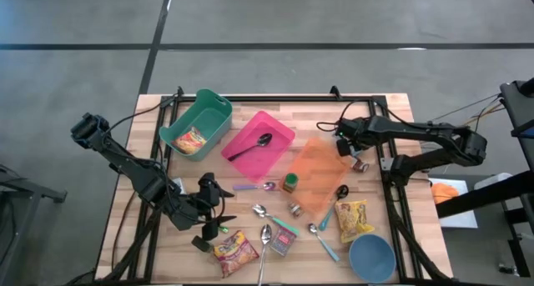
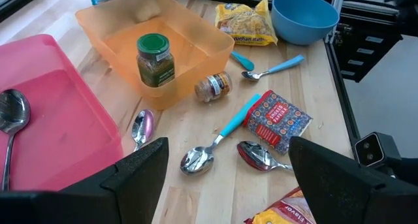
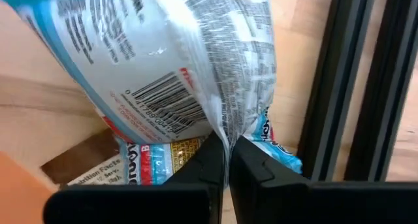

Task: Pick & Place Food Item
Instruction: Put the blue noodle pack into the green bin

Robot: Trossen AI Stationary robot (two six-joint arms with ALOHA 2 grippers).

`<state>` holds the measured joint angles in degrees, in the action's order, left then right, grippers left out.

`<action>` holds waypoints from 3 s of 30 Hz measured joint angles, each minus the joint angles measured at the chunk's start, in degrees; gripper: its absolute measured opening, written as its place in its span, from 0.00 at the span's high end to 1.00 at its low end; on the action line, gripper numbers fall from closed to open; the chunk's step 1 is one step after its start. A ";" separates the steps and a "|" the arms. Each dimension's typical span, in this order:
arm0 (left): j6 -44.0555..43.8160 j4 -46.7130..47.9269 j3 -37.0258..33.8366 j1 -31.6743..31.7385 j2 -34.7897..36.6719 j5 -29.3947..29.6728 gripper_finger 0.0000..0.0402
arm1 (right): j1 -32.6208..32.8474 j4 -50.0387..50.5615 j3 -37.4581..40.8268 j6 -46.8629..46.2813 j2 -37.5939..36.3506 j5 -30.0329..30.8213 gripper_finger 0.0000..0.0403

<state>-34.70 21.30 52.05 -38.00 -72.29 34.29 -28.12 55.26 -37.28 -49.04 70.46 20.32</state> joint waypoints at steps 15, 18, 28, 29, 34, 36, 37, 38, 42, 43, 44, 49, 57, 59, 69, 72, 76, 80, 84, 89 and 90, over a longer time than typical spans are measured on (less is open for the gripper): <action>-7.87 -0.25 0.00 0.70 0.00 2.26 0.21 | 4.52 2.99 -6.87 2.63 -10.94 3.21 0.98; -9.60 -0.24 0.00 0.93 0.00 3.71 0.21 | 6.58 2.94 -7.98 4.51 -13.15 3.21 0.98; -13.83 -3.34 0.00 1.72 -0.20 8.71 0.21 | 23.06 2.66 -12.79 7.79 -15.02 5.59 0.98; -13.92 -3.59 0.00 1.90 -0.20 9.36 0.21 | 25.37 2.50 -13.30 7.52 -14.66 6.66 0.98; -18.74 -5.62 0.00 4.12 -0.63 11.15 0.21 | 36.94 -0.03 -16.74 5.75 -10.92 13.84 0.98; -20.39 -6.71 0.00 5.68 -0.62 11.17 0.21 | 41.48 -2.42 -18.58 5.77 -8.54 17.20 0.98; -20.76 -7.11 0.00 6.43 -0.61 11.15 0.21 | 43.43 -3.54 -19.63 5.78 -7.11 18.83 0.98; -20.87 -7.14 0.00 7.23 -0.61 11.04 0.21 | 45.27 -4.58 -20.81 5.99 -5.59 20.34 0.98; -20.83 -9.48 0.00 10.48 -0.61 7.53 0.21 | 50.82 -7.37 -26.69 7.35 1.52 25.13 0.98; -20.85 -10.03 0.00 11.24 -0.63 6.37 0.21 | 51.69 -7.51 -28.43 7.48 3.49 26.27 0.98; -20.84 -10.77 0.00 11.88 -0.88 5.37 0.21 | 52.46 -7.52 -30.18 7.48 5.54 27.26 0.98; -17.71 -17.56 0.00 13.25 -3.03 0.20 0.21 | 53.44 -7.66 -39.45 7.69 15.10 30.47 0.98; -13.23 -24.88 0.00 13.38 -7.18 -0.88 0.21 | 53.15 -7.65 -52.21 11.85 26.43 32.22 0.98; -12.70 -25.47 0.00 13.35 -7.52 -0.75 0.21 | 53.07 -7.62 -54.43 12.88 28.03 32.28 0.98; -7.84 -26.97 0.00 13.07 -7.78 0.70 0.22 | 53.11 -7.52 -56.85 14.35 29.53 31.00 0.98; -6.16 -27.55 0.00 13.00 -7.76 0.64 0.26 | 53.09 -7.52 -56.30 13.37 29.53 30.60 0.98; -5.70 -28.34 0.00 12.96 -7.76 0.61 0.37 | 53.11 -7.63 -55.93 13.20 29.42 30.45 0.98; -5.58 -28.32 0.00 12.96 -7.76 0.04 0.52 | 53.13 -7.64 -55.93 13.22 29.42 30.34 0.98; -5.57 -28.32 0.00 12.96 -7.76 -0.25 0.67 | 53.13 -7.63 -55.93 13.22 29.42 29.95 0.98; -5.75 -28.26 0.00 12.98 -7.76 -0.25 0.81 | 53.14 -7.64 -55.93 13.42 29.42 29.77 0.98; -5.77 -28.24 0.00 12.97 -7.76 -0.35 0.83 | 53.15 -7.66 -55.93 13.62 29.42 29.77 0.98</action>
<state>-40.47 -6.94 52.05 -25.03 -80.05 33.94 25.03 47.61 -93.21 -35.42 99.88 50.09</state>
